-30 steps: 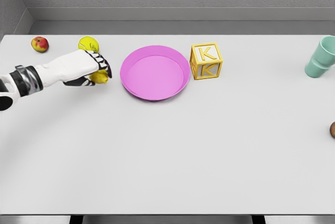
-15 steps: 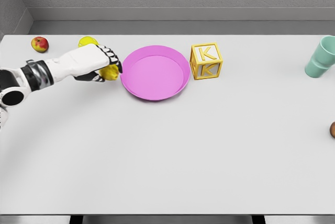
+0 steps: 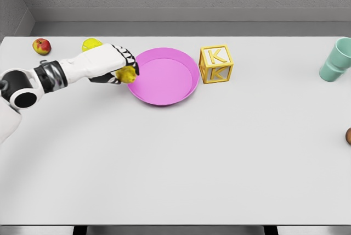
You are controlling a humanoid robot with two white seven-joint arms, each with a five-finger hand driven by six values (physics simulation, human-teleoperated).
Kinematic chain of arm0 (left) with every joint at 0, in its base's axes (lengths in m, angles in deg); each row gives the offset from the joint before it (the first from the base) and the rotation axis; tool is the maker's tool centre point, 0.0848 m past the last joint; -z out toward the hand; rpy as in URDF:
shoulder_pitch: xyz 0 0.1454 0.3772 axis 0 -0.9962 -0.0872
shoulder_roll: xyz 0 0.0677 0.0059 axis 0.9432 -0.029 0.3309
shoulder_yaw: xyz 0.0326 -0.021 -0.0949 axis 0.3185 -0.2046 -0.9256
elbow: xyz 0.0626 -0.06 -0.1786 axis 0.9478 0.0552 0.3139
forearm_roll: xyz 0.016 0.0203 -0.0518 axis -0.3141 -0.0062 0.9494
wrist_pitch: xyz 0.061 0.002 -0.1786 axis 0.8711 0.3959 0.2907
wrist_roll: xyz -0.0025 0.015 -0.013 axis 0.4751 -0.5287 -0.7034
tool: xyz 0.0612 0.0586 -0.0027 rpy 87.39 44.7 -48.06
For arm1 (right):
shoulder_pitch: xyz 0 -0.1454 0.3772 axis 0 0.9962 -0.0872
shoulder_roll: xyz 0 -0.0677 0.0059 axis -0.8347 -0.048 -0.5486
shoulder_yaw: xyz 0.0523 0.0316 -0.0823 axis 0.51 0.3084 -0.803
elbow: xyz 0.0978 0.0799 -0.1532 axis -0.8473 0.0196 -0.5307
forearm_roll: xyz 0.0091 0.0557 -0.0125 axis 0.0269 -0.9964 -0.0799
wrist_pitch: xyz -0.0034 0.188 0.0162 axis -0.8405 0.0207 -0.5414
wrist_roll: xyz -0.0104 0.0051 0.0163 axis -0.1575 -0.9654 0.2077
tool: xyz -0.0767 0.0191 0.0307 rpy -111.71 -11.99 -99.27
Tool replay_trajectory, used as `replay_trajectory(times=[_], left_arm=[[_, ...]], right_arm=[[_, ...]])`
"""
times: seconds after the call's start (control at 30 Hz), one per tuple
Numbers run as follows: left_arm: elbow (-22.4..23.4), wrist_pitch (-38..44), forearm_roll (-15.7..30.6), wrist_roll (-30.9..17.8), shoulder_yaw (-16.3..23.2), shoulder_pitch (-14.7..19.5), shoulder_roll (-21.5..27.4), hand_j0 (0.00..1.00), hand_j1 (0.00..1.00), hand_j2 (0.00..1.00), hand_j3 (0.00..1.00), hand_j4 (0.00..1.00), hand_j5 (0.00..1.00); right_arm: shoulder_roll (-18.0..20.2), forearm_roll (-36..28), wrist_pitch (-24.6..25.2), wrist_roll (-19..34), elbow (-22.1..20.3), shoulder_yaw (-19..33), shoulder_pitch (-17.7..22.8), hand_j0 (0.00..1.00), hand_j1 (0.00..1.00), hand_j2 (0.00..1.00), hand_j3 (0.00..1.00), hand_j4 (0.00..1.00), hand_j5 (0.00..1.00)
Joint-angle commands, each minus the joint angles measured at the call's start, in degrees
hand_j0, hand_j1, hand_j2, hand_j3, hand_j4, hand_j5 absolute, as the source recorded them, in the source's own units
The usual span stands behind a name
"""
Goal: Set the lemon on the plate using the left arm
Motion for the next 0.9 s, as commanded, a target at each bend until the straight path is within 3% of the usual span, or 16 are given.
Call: replay_trajectory(times=[0.0, 0.13, 0.17, 0.2, 0.43, 0.5, 0.57, 0.67, 0.73, 0.87], left_arm=[[-0.01, 0.10, 0.29, -0.08, -0.02, 0.00, -1.14, 0.54, 0.54, 0.54, 0.54, 0.54, 0.54], [-0.01, 0.10, 0.29, -1.30, 0.06, 0.97, -2.46, 0.56, 0.56, 0.56, 0.56, 0.56, 0.56], [0.08, 0.10, 0.91, -1.48, 0.06, 1.76, -4.39, 0.75, 0.75, 0.75, 0.75, 0.75, 0.75], [0.08, 0.10, 1.17, -1.31, 0.06, 1.85, -5.27, 1.00, 1.00, 1.00, 1.00, 1.00, 1.00], [-0.80, 0.10, 1.00, -1.39, -0.38, 2.02, -4.05, 1.00, 1.00, 1.00, 1.00, 1.00, 1.00], [-0.71, 0.10, 2.13, -1.04, -0.90, 1.94, 1.93, 1.00, 1.00, 1.00, 1.00, 1.00, 1.00], [-0.27, 0.10, 6.88, -1.13, -1.78, -0.35, 8.26, 1.00, 1.00, 1.00, 1.00, 1.00, 1.00], [-0.01, 0.10, 7.68, -1.04, -8.46, -6.68, 13.45, 1.00, 1.00, 1.00, 1.00, 1.00, 1.00], [1.40, 0.10, 7.68, -1.04, -8.55, -8.70, 14.24, 1.00, 1.00, 1.00, 1.00, 1.00, 1.00], [2.89, 0.10, 7.85, -1.13, -10.66, -9.40, 14.41, 1.00, 1.00, 1.00, 1.00, 1.00, 1.00]], right_arm=[[0.00, -0.03, 0.00, 0.00, 0.00, 0.01, 0.00, 1.00, 1.00, 1.00, 1.00, 1.00, 1.00], [0.00, -0.03, 0.00, 0.00, 0.00, 0.01, 0.00, 1.00, 1.00, 1.00, 1.00, 1.00, 1.00], [0.00, -0.03, 0.00, 0.00, 0.00, -0.08, 0.00, 1.00, 1.00, 1.00, 1.00, 1.00, 1.00], [0.00, -0.03, 0.00, 0.00, 0.00, 0.01, 0.00, 1.00, 1.00, 1.00, 1.00, 1.00, 1.00], [0.00, -0.03, 0.00, 0.00, 0.00, 0.01, 0.00, 1.00, 1.00, 1.00, 1.00, 1.00, 1.00], [0.00, -0.03, 0.00, 0.00, 0.00, 0.01, 0.00, 1.00, 1.00, 1.00, 1.00, 1.00, 1.00], [0.00, -0.03, 0.00, 0.00, 0.00, 0.01, 0.00, 1.00, 1.00, 1.00, 1.00, 1.00, 1.00], [0.00, -0.03, 0.00, 0.00, 0.00, 0.01, 0.00, 1.00, 1.00, 1.00, 1.00, 1.00, 1.00], [0.00, -0.03, 0.00, 0.00, 0.00, 0.01, 0.00, 1.00, 1.00, 1.00, 1.00, 1.00, 1.00], [0.00, -0.03, 0.00, 0.00, 0.00, 0.01, 0.00, 1.00, 1.00, 1.00, 1.00, 1.00, 1.00]])
